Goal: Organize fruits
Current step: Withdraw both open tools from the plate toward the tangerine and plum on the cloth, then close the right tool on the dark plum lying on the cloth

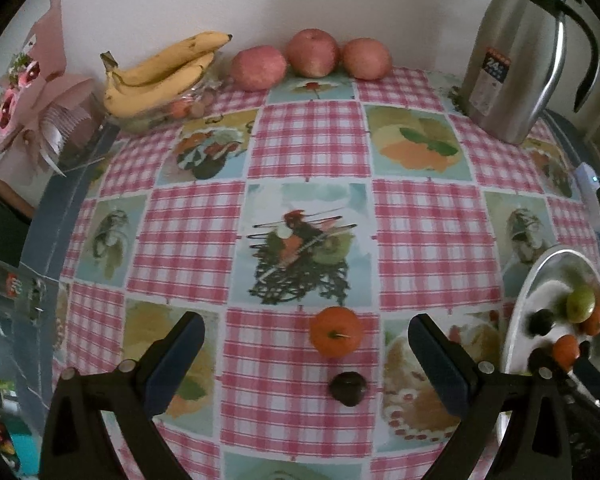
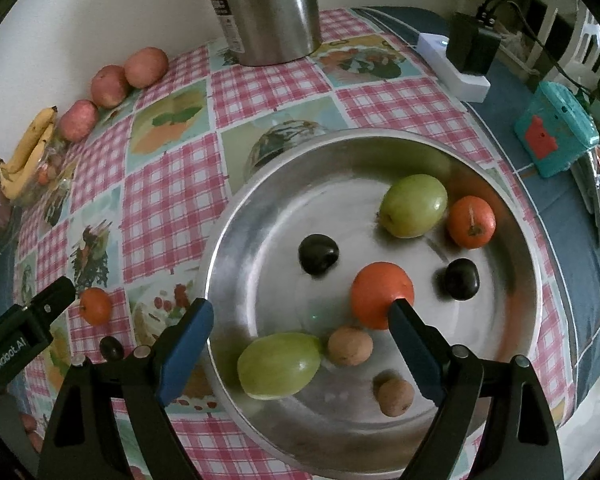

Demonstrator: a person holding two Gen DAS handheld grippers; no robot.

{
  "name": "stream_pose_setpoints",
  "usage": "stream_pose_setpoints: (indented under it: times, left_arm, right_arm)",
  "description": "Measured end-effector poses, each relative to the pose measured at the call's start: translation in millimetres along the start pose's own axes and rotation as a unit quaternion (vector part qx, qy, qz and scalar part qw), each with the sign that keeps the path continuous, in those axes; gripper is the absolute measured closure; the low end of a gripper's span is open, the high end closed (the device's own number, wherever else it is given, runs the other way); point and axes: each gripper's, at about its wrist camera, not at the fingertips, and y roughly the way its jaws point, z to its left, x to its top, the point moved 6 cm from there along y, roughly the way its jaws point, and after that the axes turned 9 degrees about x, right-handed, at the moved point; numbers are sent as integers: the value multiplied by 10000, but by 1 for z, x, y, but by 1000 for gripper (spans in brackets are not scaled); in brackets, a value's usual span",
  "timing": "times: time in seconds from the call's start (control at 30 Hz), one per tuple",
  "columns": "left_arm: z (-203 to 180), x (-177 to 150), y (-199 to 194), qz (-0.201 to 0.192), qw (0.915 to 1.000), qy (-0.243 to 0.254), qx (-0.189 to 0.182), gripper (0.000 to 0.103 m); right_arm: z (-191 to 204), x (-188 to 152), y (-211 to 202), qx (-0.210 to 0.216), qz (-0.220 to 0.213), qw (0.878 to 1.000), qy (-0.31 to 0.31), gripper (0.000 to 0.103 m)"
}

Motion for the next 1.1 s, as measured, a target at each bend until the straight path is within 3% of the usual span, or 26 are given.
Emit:
stream_pose_setpoints:
  times: [0.13,0.43,0.77,1.1]
  left_arm:
    - [14,-1,6,40,9999,8,131,0]
    - [53,0,9,68,9993,-301,223,0]
    - [79,-5,23,288,9970,-715,55,0]
    - [80,-22,51,709,9961,-477,208,0]
  right_arm:
    - [10,0,0,338,-15,9994,24,14]
    - [38,-5,2,586,-11,9980,-250,14]
    - [82,-20,12,752,188,9942,-746,14]
    - [121,-34,27,763,442,9882,-1252,14]
